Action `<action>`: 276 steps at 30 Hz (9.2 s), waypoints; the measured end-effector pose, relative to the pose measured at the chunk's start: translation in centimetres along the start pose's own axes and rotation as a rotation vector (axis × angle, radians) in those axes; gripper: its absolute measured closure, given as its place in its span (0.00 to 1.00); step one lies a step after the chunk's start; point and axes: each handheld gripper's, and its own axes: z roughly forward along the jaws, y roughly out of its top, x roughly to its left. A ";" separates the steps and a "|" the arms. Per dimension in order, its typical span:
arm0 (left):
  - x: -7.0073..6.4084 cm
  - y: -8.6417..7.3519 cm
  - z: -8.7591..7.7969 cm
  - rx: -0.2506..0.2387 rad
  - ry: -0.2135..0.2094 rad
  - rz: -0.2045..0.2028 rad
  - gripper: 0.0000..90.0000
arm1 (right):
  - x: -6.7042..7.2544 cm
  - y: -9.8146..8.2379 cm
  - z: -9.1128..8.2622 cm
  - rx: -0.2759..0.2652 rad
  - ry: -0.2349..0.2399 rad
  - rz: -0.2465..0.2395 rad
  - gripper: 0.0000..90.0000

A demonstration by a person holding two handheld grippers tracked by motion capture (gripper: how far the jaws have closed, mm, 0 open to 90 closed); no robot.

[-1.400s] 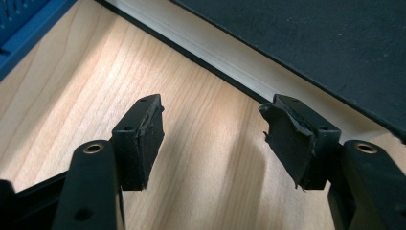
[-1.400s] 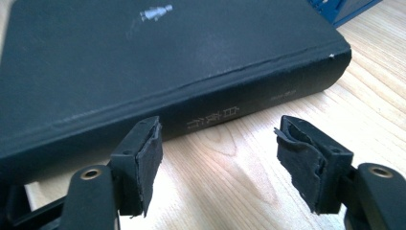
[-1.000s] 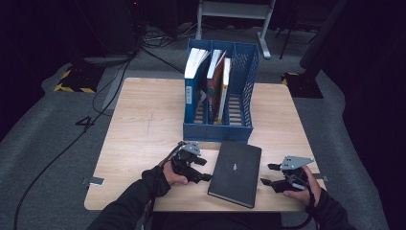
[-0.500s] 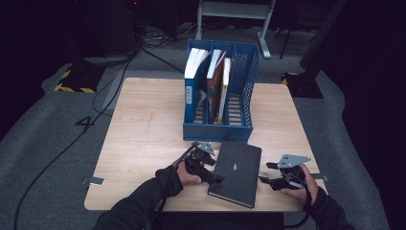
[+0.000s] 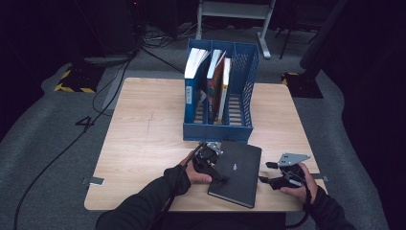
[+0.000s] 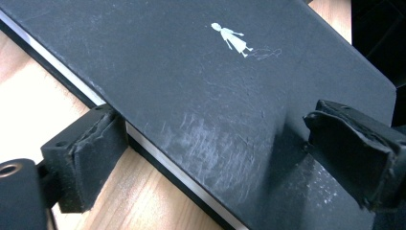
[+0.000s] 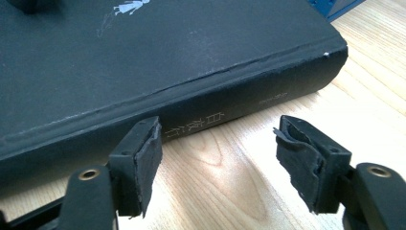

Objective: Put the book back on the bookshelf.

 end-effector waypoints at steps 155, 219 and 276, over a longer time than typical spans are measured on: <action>-0.7 -1.4 -2.8 -0.153 0.024 -0.068 0.54 | -2.6 -0.6 1.5 0.009 0.017 -0.017 0.44; -4.2 2.3 -3.5 -0.346 0.076 0.065 0.77 | -2.7 -0.5 1.5 0.015 -0.020 -0.014 0.42; -6.6 -3.6 -9.9 -0.466 0.096 0.478 0.80 | -0.9 5.3 0.7 -0.369 0.215 -0.015 0.78</action>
